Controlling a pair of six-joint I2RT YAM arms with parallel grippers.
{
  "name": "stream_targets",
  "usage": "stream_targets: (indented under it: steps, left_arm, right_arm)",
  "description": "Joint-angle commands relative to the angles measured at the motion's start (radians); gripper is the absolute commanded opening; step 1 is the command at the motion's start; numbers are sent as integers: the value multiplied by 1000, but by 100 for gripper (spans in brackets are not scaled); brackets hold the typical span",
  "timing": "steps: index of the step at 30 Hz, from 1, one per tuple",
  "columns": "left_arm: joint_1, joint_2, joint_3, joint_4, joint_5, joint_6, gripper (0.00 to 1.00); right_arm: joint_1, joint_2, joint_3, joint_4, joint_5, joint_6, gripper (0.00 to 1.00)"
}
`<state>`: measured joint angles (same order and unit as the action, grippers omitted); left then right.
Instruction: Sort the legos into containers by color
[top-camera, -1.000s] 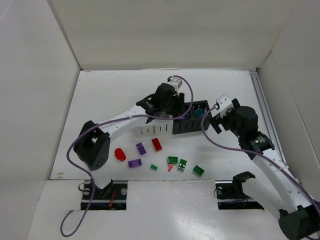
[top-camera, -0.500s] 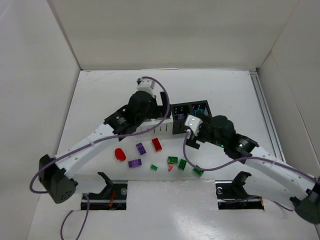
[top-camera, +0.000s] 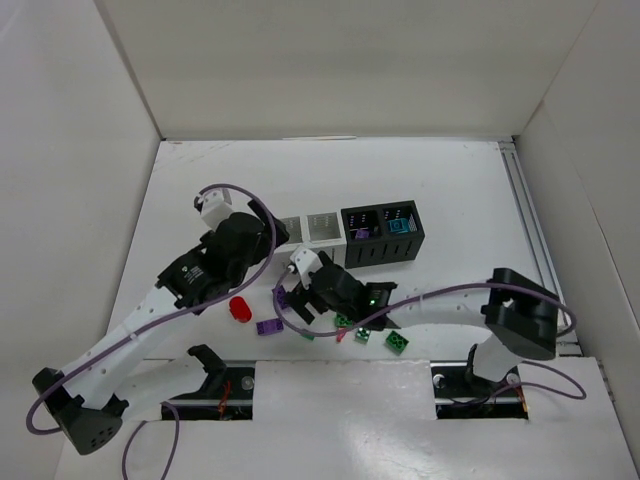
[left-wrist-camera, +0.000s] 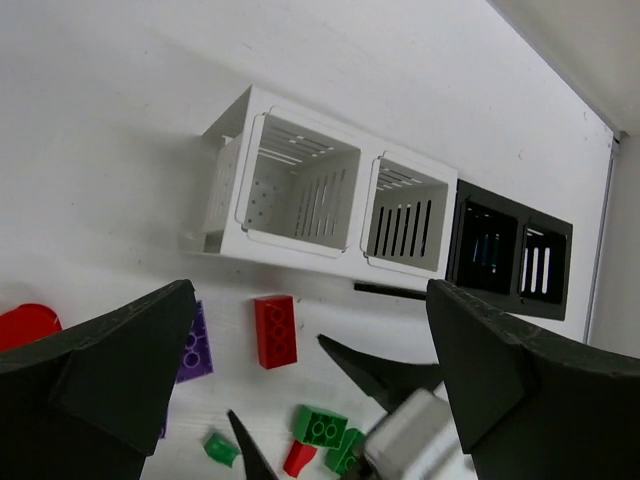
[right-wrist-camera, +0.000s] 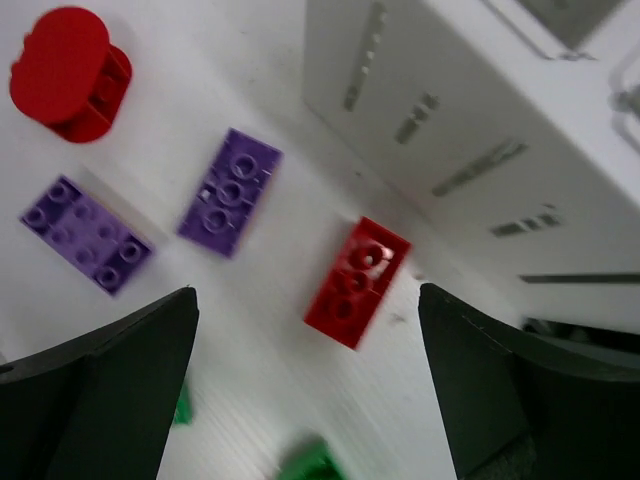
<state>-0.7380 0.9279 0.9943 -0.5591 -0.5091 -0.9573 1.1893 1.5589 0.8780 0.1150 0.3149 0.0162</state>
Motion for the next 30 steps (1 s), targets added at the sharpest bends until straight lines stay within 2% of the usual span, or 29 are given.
stream_targets:
  steps: [1,5,12,21,27,30]
  left_arm:
    - [0,-46,12,-96,-25,-80,100]
    - [0,-104,1,-163,-14,-120,100]
    - [0,-242,-49,-182,-37,-169,100]
    - [0,-302,-49,-191,-16,-159,100]
    - [0,-320,-59,-212,-6,-159,100]
    - [0,-330,-59,-213,-16,-169,100]
  right_arm:
    - [27,78,85,109,27,206,94]
    - [70,176,168,109,55,263,93]
    - [104,271,235,86,159,367,90]
    - [104,398,334,37,194,376,87]
    - [104,438,354,0,216,386,77]
    - [104,466,364,-25,216,386,64]
